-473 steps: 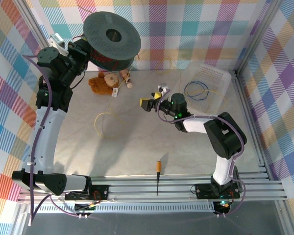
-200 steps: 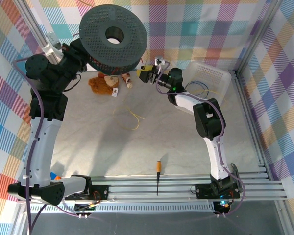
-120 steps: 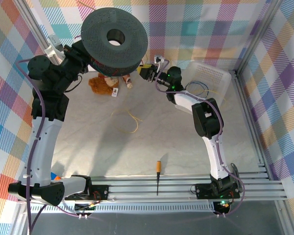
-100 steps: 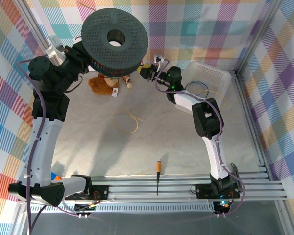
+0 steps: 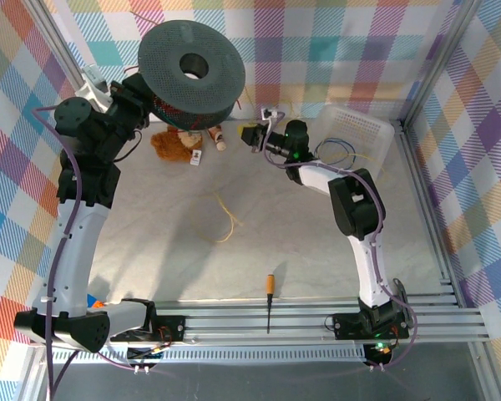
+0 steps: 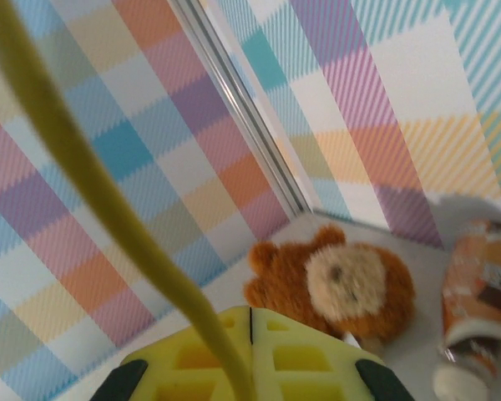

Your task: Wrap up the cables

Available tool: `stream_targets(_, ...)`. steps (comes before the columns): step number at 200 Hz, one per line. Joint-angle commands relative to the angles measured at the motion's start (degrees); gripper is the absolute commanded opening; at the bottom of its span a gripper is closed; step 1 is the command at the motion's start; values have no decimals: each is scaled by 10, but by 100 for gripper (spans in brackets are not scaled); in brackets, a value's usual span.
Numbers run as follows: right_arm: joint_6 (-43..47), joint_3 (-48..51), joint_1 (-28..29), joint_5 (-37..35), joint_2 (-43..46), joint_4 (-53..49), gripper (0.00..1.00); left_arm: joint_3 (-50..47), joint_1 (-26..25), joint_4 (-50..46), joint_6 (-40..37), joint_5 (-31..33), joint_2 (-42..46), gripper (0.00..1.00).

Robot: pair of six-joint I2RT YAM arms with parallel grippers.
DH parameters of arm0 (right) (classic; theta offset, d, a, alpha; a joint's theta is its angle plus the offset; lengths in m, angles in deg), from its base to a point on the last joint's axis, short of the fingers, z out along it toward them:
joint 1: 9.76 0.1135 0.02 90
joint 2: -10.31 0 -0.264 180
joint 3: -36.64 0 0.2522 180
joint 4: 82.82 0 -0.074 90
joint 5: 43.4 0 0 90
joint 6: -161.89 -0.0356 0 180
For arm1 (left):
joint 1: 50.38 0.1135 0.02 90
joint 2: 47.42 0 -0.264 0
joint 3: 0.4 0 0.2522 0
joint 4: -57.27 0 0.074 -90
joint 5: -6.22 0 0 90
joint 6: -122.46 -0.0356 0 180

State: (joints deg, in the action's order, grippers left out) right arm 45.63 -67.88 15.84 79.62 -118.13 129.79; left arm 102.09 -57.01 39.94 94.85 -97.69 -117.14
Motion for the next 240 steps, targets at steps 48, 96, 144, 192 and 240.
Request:
stream_targets(48, 368, 84, 46, -34, 178, -287, 0, 83, 7, 51, -101, 229, -90, 0)
stream_targets(96, 511, 107, 87, -79, 252, -413, 0, 132, 15, 15, -135, 273, -170, 0)
stream_targets(144, 606, 122, 119, -90, 283, -507, 0, 202, 36, -9, -110, 285, -240, 0)
stream_targets(192, 607, 94, 122, -135, 254, -567, 0, 204, 77, 5, 8, 224, -277, 0)
stream_targets(240, 579, 59, 116, -171, 214, -606, 0, 169, 100, 27, 67, 173, -277, 0)
